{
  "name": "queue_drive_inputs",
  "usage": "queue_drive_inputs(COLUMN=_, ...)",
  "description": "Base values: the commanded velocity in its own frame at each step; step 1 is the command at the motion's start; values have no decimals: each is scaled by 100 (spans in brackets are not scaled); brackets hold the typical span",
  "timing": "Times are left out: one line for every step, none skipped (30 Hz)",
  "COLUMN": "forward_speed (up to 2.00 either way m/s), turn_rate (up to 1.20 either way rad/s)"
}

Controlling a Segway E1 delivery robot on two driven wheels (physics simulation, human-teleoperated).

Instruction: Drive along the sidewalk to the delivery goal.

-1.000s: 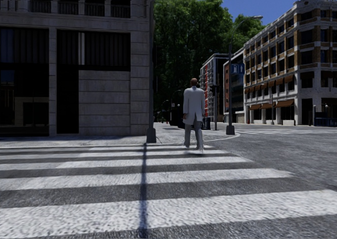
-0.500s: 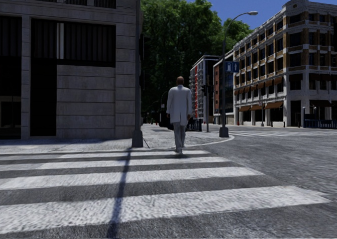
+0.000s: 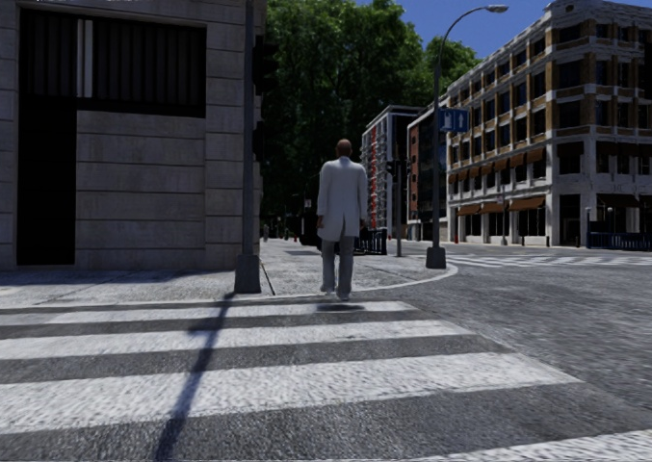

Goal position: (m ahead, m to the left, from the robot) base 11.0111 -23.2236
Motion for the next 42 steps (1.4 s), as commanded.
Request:
queue_drive_inputs(forward_speed=176, turn_rate=0)
queue_drive_inputs(forward_speed=176, turn_rate=0)
queue_drive_inputs(forward_speed=176, turn_rate=0)
queue_drive_inputs(forward_speed=176, turn_rate=0)
queue_drive_inputs(forward_speed=176, turn_rate=0)
queue_drive_inputs(forward_speed=176, turn_rate=0)
queue_drive_inputs(forward_speed=176, turn_rate=0)
queue_drive_inputs(forward_speed=176, turn_rate=0)
queue_drive_inputs(forward_speed=176, turn_rate=0)
queue_drive_inputs(forward_speed=176, turn_rate=0)
queue_drive_inputs(forward_speed=176, turn_rate=0)
queue_drive_inputs(forward_speed=176, turn_rate=0)
queue_drive_inputs(forward_speed=176, turn_rate=0)
queue_drive_inputs(forward_speed=176, turn_rate=0)
queue_drive_inputs(forward_speed=176, turn_rate=0)
queue_drive_inputs(forward_speed=176, turn_rate=0)
queue_drive_inputs(forward_speed=176, turn_rate=0)
queue_drive_inputs(forward_speed=175, turn_rate=0)
queue_drive_inputs(forward_speed=175, turn_rate=0)
queue_drive_inputs(forward_speed=171, turn_rate=0)
queue_drive_inputs(forward_speed=167, turn_rate=0)
queue_drive_inputs(forward_speed=167, turn_rate=0)
queue_drive_inputs(forward_speed=164, turn_rate=0)
queue_drive_inputs(forward_speed=163, turn_rate=0)
queue_drive_inputs(forward_speed=163, turn_rate=0)
queue_drive_inputs(forward_speed=163, turn_rate=0)
queue_drive_inputs(forward_speed=163, turn_rate=0)
queue_drive_inputs(forward_speed=163, turn_rate=0)
queue_drive_inputs(forward_speed=163, turn_rate=0)
queue_drive_inputs(forward_speed=163, turn_rate=0)
queue_drive_inputs(forward_speed=163, turn_rate=0)
queue_drive_inputs(forward_speed=163, turn_rate=0)
queue_drive_inputs(forward_speed=163, turn_rate=0)
queue_drive_inputs(forward_speed=163, turn_rate=0)
queue_drive_inputs(forward_speed=163, turn_rate=0)
queue_drive_inputs(forward_speed=163, turn_rate=0)
queue_drive_inputs(forward_speed=163, turn_rate=0)
queue_drive_inputs(forward_speed=163, turn_rate=0)
queue_drive_inputs(forward_speed=163, turn_rate=0)
queue_drive_inputs(forward_speed=163, turn_rate=0)
queue_drive_inputs(forward_speed=163, turn_rate=0)
queue_drive_inputs(forward_speed=163, turn_rate=0)
